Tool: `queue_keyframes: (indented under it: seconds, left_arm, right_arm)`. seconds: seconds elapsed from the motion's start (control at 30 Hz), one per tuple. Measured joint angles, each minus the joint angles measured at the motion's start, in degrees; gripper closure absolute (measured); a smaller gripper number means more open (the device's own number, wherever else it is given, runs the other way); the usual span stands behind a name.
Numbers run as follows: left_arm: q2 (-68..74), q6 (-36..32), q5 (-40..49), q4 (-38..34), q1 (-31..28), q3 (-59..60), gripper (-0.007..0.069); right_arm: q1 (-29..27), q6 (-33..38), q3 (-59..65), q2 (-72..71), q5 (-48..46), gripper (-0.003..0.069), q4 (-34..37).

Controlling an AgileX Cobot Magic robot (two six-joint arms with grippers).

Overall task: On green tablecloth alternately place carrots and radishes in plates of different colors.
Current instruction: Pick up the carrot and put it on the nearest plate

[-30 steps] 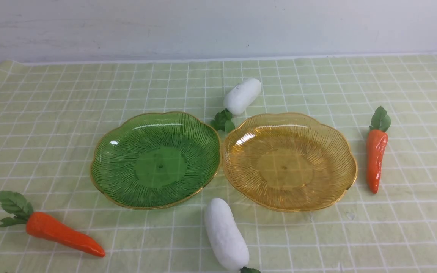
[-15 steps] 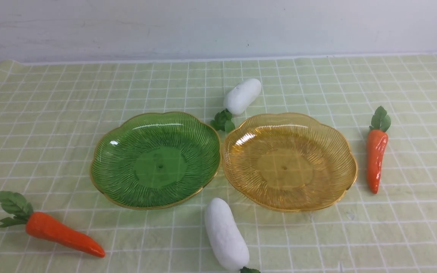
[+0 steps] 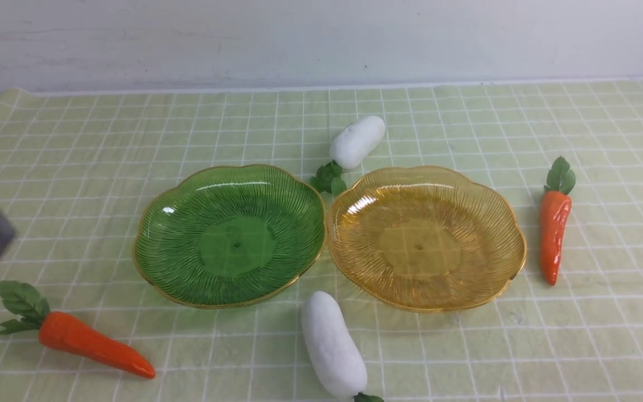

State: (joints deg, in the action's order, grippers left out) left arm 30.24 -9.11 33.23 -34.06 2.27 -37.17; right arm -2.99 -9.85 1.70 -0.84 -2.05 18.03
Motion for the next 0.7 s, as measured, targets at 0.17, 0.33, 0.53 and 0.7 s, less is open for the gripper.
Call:
queue_keyframes:
  seconds: [0.17,0.33,0.53,0.7]
  left_arm:
    - [22.4,0.1,10.6,7.6,0.0,-5.5,0.0632]
    - [38.2,5.5,9.5,13.1,-3.1,-5.8,0.0632]
    - [44.1,7.6,8.3,14.2,-12.1,-5.9,0.0632]
    - [45.8,7.8,7.4,14.1,-15.1,-6.1,0.0625]
  right_arm:
    - [0.0,0.0,0.0,0.0,4.2,0.0673,6.4]
    - [0.0,0.1,0.0,0.0,4.1,0.0673,10.3]
    - [0.2,1.1,-5.5,2.3,-11.9,0.0673,9.3]
    - [0.3,4.9,-21.8,18.3,-27.6,0.0673,3.7]
